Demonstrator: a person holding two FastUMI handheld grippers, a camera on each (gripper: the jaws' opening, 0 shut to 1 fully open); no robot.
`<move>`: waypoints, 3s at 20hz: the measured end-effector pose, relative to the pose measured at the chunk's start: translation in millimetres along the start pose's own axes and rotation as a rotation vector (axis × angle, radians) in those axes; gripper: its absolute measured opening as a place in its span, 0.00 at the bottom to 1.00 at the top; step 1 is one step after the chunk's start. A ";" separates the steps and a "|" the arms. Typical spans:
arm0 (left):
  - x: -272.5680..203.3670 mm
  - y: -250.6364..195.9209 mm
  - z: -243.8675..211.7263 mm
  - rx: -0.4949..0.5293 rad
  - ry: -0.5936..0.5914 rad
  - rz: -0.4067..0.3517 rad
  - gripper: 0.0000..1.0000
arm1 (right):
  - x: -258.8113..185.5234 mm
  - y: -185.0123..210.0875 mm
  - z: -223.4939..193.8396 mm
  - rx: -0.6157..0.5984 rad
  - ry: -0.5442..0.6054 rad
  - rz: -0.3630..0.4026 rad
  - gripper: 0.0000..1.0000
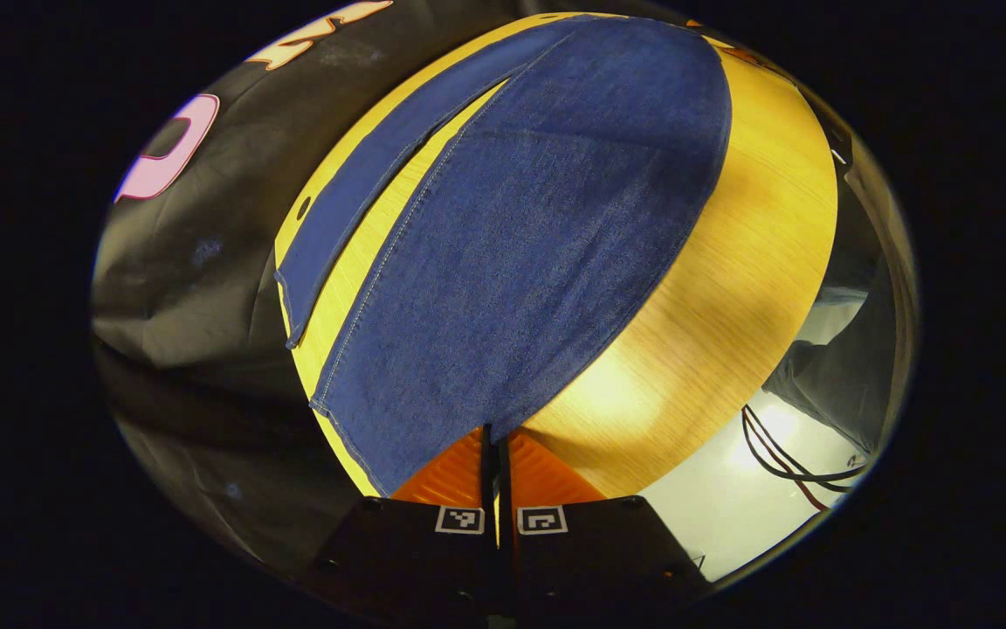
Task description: Grasp the waist and the cuffs of the jeans and fold them to make the two legs overlap; first hold the waist and fold one-third of the jeans toward the cuffs, then hold the cuffs and fold the remaining one-third in the same direction to finish folding.
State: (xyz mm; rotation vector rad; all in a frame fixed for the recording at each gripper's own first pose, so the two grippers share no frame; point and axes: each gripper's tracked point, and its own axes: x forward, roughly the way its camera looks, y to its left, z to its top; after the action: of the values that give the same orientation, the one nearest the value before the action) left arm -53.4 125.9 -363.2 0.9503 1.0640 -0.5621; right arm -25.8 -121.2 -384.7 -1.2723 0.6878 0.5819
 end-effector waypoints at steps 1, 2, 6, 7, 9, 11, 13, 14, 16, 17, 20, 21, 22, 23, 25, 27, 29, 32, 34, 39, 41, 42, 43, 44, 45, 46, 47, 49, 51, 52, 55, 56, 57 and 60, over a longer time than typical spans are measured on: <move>0.5 0.2 0.0 -0.001 0.003 -0.001 0.00 | 5.4 0.9 -1.4 -0.004 0.002 0.003 0.89; 0.5 0.0 0.4 -0.003 0.007 -0.003 0.00 | 9.8 -0.7 -1.5 -0.007 0.000 -0.001 0.87; 1.1 0.3 0.0 -0.006 0.015 -0.003 0.00 | 26.0 7.2 1.3 -0.023 -0.008 0.017 0.65; 1.3 0.3 0.6 -0.003 0.017 0.001 0.00 | 27.1 12.2 2.3 -0.031 -0.013 0.025 0.47; 1.1 0.8 0.6 0.000 0.018 0.008 0.00 | 28.8 19.2 -1.3 -0.034 -0.010 0.028 0.28; 1.3 1.3 1.1 -0.010 0.018 0.015 0.00 | 34.7 12.6 -1.4 0.012 0.001 -0.013 0.02; 1.6 2.3 0.4 -0.048 0.014 0.012 0.00 | 28.4 10.5 2.5 0.046 0.020 -0.003 0.03; 2.1 3.4 0.6 -0.077 0.013 0.005 0.00 | 26.6 8.5 3.6 0.068 0.029 -0.009 0.03; -0.7 9.3 4.6 -0.152 0.005 0.013 0.00 | 18.9 -11.7 14.4 0.116 0.010 -0.063 0.03; -4.0 14.9 8.6 -0.180 -0.013 0.033 0.00 | 13.4 -23.0 20.9 0.146 -0.005 -0.095 0.03; -25.4 36.8 25.0 -0.256 -0.056 0.087 0.00 | 1.6 -60.7 36.2 0.206 -0.026 -0.180 0.03; -33.7 47.0 29.2 -0.273 -0.070 0.101 0.00 | 0.4 -72.1 42.4 0.212 -0.035 -0.204 0.02; -42.0 55.0 32.2 -0.285 -0.079 0.115 0.00 | -0.8 -84.8 49.4 0.218 -0.042 -0.228 0.03; -51.9 64.7 40.1 -0.300 -0.096 0.134 0.00 | -1.1 -97.2 55.6 0.227 -0.054 -0.249 0.03; -67.2 85.1 60.6 -0.335 -0.112 0.156 0.00 | -1.0 -125.9 70.1 0.260 -0.078 -0.300 0.03; -87.1 101.7 79.4 -0.341 -0.119 0.181 0.00 | 1.5 -150.7 82.8 0.289 -0.099 -0.340 0.02; -98.1 122.0 97.7 -0.335 -0.124 0.209 0.00 | 7.8 -174.0 95.5 0.312 -0.117 -0.378 0.02; -100.6 145.0 120.9 -0.350 -0.139 0.240 0.00 | 28.3 -196.9 104.2 0.385 -0.118 -0.414 0.02; -86.7 171.6 136.7 -0.386 -0.158 0.267 0.00 | 42.8 -207.5 110.0 0.436 -0.132 -0.437 0.02; -42.6 217.8 183.4 -0.607 -0.235 0.298 0.00 | 108.0 -226.4 122.9 0.549 -0.160 -0.444 0.02; -19.1 229.3 198.4 -0.659 -0.235 0.303 0.00 | 137.8 -228.5 122.9 0.573 -0.159 -0.424 0.02; -7.6 234.1 206.6 -0.670 -0.230 0.305 0.00 | 152.8 -227.5 123.4 0.586 -0.160 -0.412 0.02; 0.6 237.2 213.2 -0.665 -0.230 0.309 0.00 | 168.7 -227.8 125.6 0.596 -0.165 -0.400 0.02; 11.3 238.8 218.6 -0.655 -0.218 0.309 0.00 | 185.8 -224.1 125.8 0.606 -0.158 -0.379 0.02; 22.4 238.3 224.1 -0.643 -0.207 0.303 0.00 | 200.4 -217.3 124.2 0.615 -0.146 -0.355 0.02; 34.2 235.5 228.1 -0.633 -0.194 0.296 0.00 | 215.4 -210.1 122.7 0.626 -0.132 -0.328 0.02; 43.6 230.8 231.5 -0.631 -0.184 0.291 0.00 | 230.2 -201.1 119.8 0.648 -0.114 -0.298 0.02; 57.3 232.4 231.2 -0.652 -0.176 0.317 0.00 | 247.9 -184.8 110.1 0.699 -0.063 -0.250 0.04; 59.2 235.2 224.6 -0.696 -0.185 0.316 0.00 | 253.5 -183.4 99.4 0.744 -0.031 -0.245 0.09; 60.1 230.9 224.6 -0.716 -0.192 0.284 0.00 | 248.6 -190.7 95.0 0.766 -0.027 -0.266 0.32; 42.0 220.7 226.6 -0.760 -0.220 0.267 0.71 | 229.2 -210.8 95.5 0.912 -0.077 -0.263 1.00; 35.3 225.0 234.3 -0.775 -0.266 0.275 0.95 | 219.0 -217.6 94.6 0.980 -0.100 -0.266 0.99; 26.2 228.8 245.5 -0.789 -0.329 0.280 0.96 | 207.7 -221.5 90.2 1.044 -0.116 -0.279 0.99; -17.8 238.2 283.7 -0.781 -0.498 0.301 0.95 | 176.0 -239.3 61.0 1.190 -0.122 -0.345 0.99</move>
State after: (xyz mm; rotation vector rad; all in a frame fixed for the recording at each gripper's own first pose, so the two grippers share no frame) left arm 259.9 -0.9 -210.4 0.2412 0.5821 -0.0874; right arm 275.1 -107.3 -349.9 -0.2129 0.5370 -0.0845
